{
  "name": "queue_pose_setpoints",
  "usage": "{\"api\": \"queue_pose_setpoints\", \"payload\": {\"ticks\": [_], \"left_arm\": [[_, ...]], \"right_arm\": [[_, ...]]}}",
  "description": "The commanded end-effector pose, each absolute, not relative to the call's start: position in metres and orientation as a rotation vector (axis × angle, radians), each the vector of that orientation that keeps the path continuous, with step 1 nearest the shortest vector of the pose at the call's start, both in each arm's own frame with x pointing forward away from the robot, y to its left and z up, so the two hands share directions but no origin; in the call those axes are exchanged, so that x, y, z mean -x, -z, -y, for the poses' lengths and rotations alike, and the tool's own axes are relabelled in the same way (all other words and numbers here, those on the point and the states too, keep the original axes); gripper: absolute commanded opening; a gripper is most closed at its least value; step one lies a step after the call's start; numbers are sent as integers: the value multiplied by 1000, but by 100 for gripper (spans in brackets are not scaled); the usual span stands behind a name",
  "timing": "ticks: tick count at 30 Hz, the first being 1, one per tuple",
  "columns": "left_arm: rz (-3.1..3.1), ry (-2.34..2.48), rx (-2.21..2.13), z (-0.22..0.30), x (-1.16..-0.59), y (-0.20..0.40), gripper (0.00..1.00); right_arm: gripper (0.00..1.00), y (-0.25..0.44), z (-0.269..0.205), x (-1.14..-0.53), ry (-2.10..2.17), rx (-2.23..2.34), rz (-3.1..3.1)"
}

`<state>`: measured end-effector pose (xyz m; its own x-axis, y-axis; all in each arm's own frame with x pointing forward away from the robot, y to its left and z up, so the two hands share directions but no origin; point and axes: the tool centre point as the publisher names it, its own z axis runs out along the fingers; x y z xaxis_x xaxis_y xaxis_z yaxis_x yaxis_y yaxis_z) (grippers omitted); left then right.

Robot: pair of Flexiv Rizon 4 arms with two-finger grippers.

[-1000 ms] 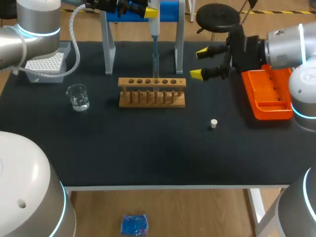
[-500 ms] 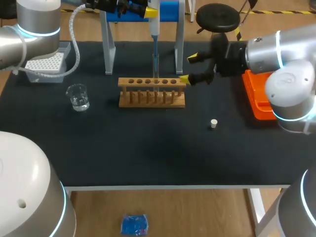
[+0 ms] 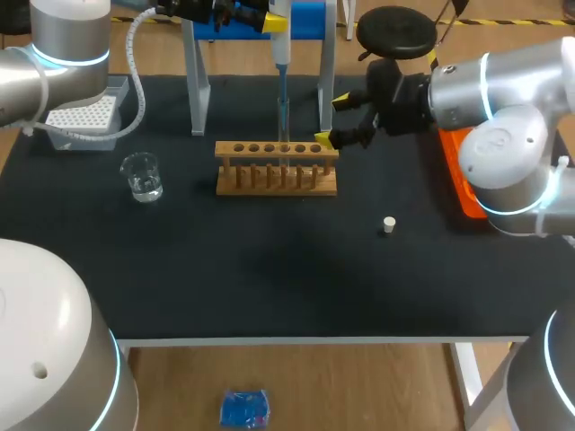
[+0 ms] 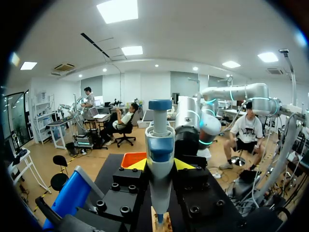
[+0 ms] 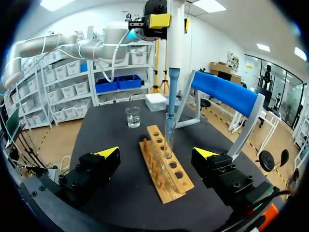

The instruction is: Invert the test tube, pick up the pipette, mount the tip to pipette, aspirate from beaker and dispense into the tube, eject the tip, return the pipette, and cap with the stopper.

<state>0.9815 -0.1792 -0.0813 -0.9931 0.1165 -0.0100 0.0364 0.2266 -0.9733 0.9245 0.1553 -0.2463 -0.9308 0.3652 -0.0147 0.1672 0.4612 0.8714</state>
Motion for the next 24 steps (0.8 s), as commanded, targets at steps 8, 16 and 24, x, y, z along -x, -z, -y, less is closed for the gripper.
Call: {"api": "queue_pose_setpoints", "payload": {"ticks": [8,16,24], "left_arm": [[2413,-1908,146,180,-980,81,0],[2419,-1910,154,181,-978,77,0],[2438,-1915,160,182,-974,68,0]], "right_arm": [[100,246,-155,-924,-1462,-464,-2511],[100,246,-155,-924,-1462,-464,-2511],[100,246,-155,-924,-1462,-464,-2511]]}}
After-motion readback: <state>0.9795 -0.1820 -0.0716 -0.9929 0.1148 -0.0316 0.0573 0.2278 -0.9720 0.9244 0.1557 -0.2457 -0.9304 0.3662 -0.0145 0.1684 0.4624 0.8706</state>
